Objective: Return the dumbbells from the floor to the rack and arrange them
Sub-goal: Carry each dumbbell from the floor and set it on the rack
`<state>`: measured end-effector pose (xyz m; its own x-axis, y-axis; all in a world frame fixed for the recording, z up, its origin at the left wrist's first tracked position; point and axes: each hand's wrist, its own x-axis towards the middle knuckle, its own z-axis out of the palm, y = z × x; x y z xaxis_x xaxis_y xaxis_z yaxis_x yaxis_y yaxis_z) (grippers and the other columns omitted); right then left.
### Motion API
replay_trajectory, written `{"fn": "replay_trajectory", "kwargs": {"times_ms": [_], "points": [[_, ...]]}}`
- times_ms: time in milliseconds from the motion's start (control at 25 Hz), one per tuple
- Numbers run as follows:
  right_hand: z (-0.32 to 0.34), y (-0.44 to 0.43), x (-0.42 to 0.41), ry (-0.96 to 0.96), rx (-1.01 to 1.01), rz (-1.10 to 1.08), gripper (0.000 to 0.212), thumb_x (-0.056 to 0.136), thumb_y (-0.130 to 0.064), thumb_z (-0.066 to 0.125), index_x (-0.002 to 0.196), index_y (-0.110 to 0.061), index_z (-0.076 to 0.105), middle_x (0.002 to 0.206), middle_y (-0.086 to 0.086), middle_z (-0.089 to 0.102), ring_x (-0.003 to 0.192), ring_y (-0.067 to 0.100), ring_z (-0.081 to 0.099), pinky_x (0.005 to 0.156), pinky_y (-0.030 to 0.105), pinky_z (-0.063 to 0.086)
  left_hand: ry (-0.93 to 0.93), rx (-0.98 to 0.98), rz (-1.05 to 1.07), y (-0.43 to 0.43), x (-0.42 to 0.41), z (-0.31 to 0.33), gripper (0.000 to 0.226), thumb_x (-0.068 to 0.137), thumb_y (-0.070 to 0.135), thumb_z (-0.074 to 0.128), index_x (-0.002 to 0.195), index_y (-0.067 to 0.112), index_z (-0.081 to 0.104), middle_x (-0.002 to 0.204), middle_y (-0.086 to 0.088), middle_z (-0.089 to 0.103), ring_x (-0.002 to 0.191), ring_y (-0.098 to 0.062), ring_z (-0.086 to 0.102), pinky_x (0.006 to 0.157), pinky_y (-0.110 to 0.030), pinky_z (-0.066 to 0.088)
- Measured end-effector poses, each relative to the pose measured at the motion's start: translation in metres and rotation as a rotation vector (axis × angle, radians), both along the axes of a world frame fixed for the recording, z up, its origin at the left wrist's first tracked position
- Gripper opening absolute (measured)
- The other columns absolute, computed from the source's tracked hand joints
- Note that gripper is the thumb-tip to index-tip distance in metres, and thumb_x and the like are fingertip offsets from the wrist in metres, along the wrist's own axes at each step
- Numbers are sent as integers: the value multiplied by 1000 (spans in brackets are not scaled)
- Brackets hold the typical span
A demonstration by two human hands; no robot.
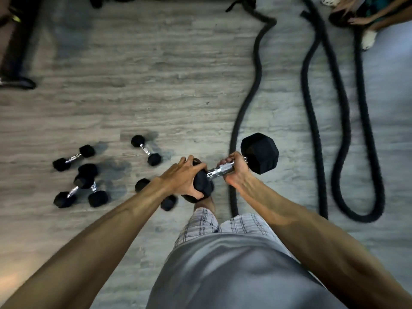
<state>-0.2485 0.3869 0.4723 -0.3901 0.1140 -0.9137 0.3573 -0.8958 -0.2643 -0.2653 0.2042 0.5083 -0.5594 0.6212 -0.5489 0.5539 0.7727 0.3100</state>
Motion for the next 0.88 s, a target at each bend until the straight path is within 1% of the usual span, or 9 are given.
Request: {"fn": "replay_trajectory", "kwargs": {"times_ms": [120, 200, 280, 400, 480, 560, 680, 800, 880], "points": [[-12, 23, -60, -72, 19, -49, 30, 87, -10, 45, 60, -18, 36, 41, -2, 39, 46, 16, 36, 57, 26, 38, -51, 26, -27, 22, -69, -12, 92, 53, 67, 71, 133, 33, 38, 115, -6, 39, 107, -29, 45, 77, -41, 49], [-13, 35, -103, -77, 15, -44, 29, 88, -10, 47, 61, -17, 38, 43, -1, 40, 46, 16, 38, 55, 26, 40, -85, 33, -37, 32, -118, -14, 91, 54, 68, 72, 131, 34, 38, 115, -6, 39, 108, -29, 44, 74, -40, 48], [-8, 40, -146, -81, 39, -56, 29, 88, -10, 47, 62, -17, 39, 44, -1, 40, 46, 16, 38, 54, 27, 40, -74, 28, -76, 39, -161, -11, 92, 55, 68, 72, 132, 33, 36, 116, -7, 38, 108, -29, 43, 73, -40, 49], [-5, 49, -220, -57, -2, -106, 27, 89, -10, 46, 63, -17, 39, 43, -2, 39, 43, 16, 40, 54, 27, 41, -69, 58, -92, 47, -241, -6, 89, 57, 67, 72, 131, 32, 36, 113, -6, 37, 104, -28, 42, 71, -40, 49], [0, 51, -267, -54, 32, -84, 29, 90, -10, 45, 63, -17, 39, 42, -2, 39, 43, 16, 39, 54, 26, 40, -59, 36, -111, 51, -288, -1, 88, 57, 67, 72, 129, 32, 37, 110, -5, 36, 102, -27, 42, 73, -42, 52], [-2, 58, -315, -51, -7, -128, 31, 92, -13, 45, 62, -17, 40, 41, -2, 39, 43, 15, 38, 56, 27, 40, -67, 24, -114, 58, -339, -2, 88, 58, 66, 72, 130, 33, 36, 110, -5, 36, 102, -27, 42, 74, -42, 52], [-7, 67, -381, -44, -49, -84, 36, 94, -17, 44, 57, -17, 40, 40, -3, 37, 44, 14, 35, 59, 27, 38, -86, 20, -141, 70, -409, -8, 85, 60, 64, 73, 129, 36, 33, 108, -4, 36, 102, -27, 42, 71, -36, 46], [-17, 89, -463, -40, -85, -119, 41, 96, -18, 40, 55, -16, 40, 39, -3, 36, 50, 13, 31, 58, 25, 35, -94, -11, -148, 92, -496, -18, 83, 59, 63, 72, 128, 35, 35, 108, -5, 36, 102, -28, 44, 68, -35, 41], [-21, 106, -519, -33, -100, -120, 45, 98, -18, 37, 54, -16, 38, 38, -3, 37, 48, 13, 31, 57, 24, 34, -89, -42, -171, 113, -555, -20, 84, 60, 63, 72, 129, 35, 34, 111, -7, 37, 103, -28, 44, 69, -34, 40]]}}
